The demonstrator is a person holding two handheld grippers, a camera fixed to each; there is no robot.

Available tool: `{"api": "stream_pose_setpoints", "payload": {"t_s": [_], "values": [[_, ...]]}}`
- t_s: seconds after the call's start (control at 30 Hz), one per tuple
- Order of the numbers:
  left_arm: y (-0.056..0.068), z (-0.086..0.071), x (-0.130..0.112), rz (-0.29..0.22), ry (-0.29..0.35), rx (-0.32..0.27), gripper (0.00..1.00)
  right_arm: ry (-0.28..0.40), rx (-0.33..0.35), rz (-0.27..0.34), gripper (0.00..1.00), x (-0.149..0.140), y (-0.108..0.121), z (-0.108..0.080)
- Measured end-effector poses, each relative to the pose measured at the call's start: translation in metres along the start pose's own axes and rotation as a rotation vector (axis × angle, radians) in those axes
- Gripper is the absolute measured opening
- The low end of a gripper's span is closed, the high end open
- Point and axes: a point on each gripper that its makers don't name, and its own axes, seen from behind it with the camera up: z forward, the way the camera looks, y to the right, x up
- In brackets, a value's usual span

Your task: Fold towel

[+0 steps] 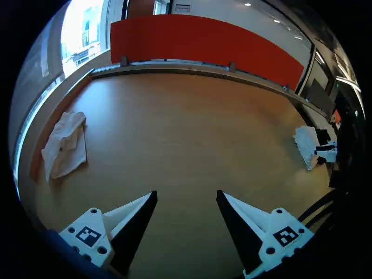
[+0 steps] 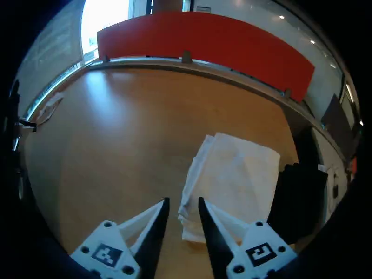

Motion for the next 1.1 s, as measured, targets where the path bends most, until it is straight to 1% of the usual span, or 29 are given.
{"api": "stream_pose_setpoints", "payload": {"t_s": [0.17, 0.23, 0.3, 0.37, 0.7, 0.8, 0.9, 1.1], "values": [[-0.002, -0.001, 0.000, -0.002, 0.002, -0.001, 0.94, 0.004, -0.010, -0.014, 0.66, -0.001, -0.003, -0.003], [-0.002, -0.001, 0.000, -0.001, 0.004, -0.003, 0.94, 0.011, -0.014, -0.015, 0.77, 0.000, -0.005, -0.004], [-0.003, -0.001, 0.001, 0.001, 0.007, -0.004, 0.95, 0.023, -0.019, -0.012, 0.93, 0.003, -0.008, -0.005], [-0.003, -0.002, 0.002, 0.001, 0.011, -0.006, 0.94, 0.046, -0.030, -0.002, 1.00, 0.010, -0.009, -0.007], [-0.006, -0.003, 0.007, -0.002, 0.033, -0.021, 0.95, 0.161, -0.075, 0.061, 1.00, 0.041, -0.017, -0.024], [-0.007, -0.003, 0.012, 0.000, 0.048, -0.023, 0.95, 0.236, -0.103, 0.071, 1.00, 0.060, -0.020, -0.034], [-0.007, -0.004, 0.017, 0.002, 0.067, -0.026, 0.94, 0.333, -0.138, 0.077, 1.00, 0.084, -0.023, -0.048], [-0.007, -0.006, 0.027, 0.008, 0.098, -0.032, 0.94, 0.490, -0.216, 0.083, 1.00, 0.123, -0.024, -0.074]]}}
